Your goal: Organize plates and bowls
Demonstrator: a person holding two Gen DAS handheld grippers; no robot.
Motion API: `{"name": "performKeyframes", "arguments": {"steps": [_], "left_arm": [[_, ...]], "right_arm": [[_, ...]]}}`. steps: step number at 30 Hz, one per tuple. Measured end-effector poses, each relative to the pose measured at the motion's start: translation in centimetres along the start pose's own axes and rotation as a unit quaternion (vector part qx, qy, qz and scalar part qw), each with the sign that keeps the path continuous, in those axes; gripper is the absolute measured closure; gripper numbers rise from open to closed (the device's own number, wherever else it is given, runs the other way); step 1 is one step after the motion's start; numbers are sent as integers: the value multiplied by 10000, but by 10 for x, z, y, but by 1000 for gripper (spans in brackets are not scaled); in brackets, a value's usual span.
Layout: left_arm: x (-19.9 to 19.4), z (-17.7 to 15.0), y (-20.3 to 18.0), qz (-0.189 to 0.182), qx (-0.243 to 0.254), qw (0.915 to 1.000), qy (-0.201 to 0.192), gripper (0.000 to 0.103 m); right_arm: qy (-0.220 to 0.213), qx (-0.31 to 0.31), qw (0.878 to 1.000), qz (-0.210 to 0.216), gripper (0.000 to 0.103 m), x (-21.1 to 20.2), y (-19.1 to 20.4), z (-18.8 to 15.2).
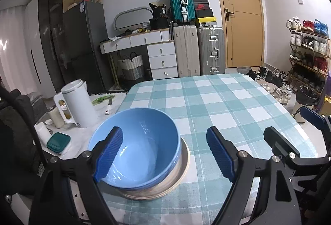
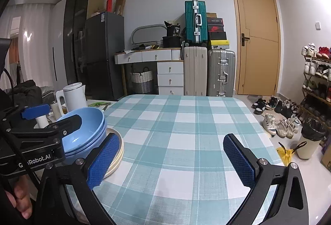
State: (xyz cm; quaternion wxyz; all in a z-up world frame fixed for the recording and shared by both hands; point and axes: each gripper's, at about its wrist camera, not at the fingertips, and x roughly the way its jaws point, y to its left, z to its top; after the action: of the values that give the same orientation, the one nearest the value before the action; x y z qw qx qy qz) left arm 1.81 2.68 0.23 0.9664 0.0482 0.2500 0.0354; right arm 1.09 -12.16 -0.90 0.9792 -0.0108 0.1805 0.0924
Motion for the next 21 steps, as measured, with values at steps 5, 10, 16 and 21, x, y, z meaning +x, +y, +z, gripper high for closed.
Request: {"name": "performKeyframes", "arguments": {"steps": [5, 10, 16, 21], "left_arm": [[3, 0, 3, -132, -133, 9998, 107, 19], [1, 0, -1, -96, -31, 9999, 53, 19], [1, 0, -1, 4, 38, 10000, 29, 18], [11, -1, 10, 83, -277, 9992, 268, 0]], "right_arm": [[63, 10, 10000, -1, 1, 3, 1, -1], [99, 2, 9999, 14, 1, 6, 1, -1], [121, -10, 9999, 18, 1, 8, 2, -2], [137, 44, 9999, 23, 1, 10, 1, -5]]}}
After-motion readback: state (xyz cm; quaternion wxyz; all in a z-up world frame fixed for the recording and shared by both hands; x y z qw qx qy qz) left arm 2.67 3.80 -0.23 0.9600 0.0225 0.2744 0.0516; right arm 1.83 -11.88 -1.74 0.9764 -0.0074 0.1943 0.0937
